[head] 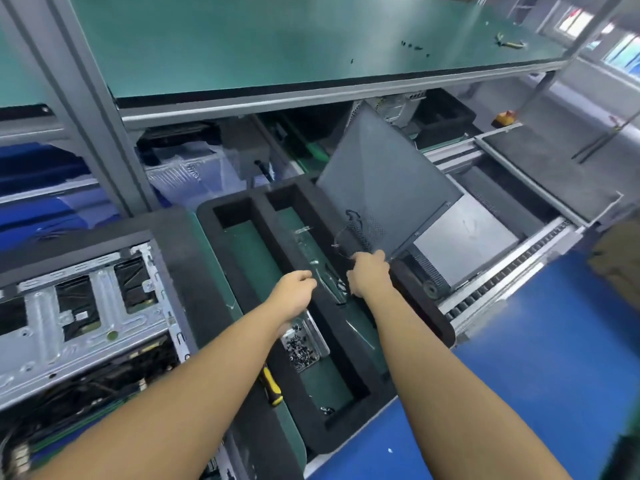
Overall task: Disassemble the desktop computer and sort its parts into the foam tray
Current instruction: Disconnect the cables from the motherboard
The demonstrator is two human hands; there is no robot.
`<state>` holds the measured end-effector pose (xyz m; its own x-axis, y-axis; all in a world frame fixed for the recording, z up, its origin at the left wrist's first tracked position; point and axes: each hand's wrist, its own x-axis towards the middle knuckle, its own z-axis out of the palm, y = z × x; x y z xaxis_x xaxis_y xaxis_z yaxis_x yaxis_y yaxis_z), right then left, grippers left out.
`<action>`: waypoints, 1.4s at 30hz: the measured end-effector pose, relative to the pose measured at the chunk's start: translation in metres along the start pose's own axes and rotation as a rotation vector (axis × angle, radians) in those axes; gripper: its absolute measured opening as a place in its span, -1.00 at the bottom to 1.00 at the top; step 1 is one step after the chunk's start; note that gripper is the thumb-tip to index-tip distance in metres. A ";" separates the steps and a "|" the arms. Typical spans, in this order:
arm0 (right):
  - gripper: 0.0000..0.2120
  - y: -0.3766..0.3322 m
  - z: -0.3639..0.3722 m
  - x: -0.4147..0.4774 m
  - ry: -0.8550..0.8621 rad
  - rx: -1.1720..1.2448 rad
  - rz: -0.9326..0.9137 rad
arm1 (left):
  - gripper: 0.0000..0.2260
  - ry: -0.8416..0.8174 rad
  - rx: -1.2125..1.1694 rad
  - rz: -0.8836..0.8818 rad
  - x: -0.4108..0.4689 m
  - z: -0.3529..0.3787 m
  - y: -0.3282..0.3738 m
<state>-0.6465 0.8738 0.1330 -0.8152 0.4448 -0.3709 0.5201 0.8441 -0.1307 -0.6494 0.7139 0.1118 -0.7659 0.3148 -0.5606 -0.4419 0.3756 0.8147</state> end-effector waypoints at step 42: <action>-0.53 -0.243 0.134 -0.244 -0.498 0.219 -0.609 | -0.65 0.189 0.863 -0.324 -0.215 -0.266 -0.171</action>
<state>-0.5397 0.5203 0.1318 -0.7891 -0.3017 -0.5350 0.1024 0.7942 -0.5990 -0.5339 0.3500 0.1328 -0.7632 -0.0365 -0.6452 -0.2057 0.9602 0.1889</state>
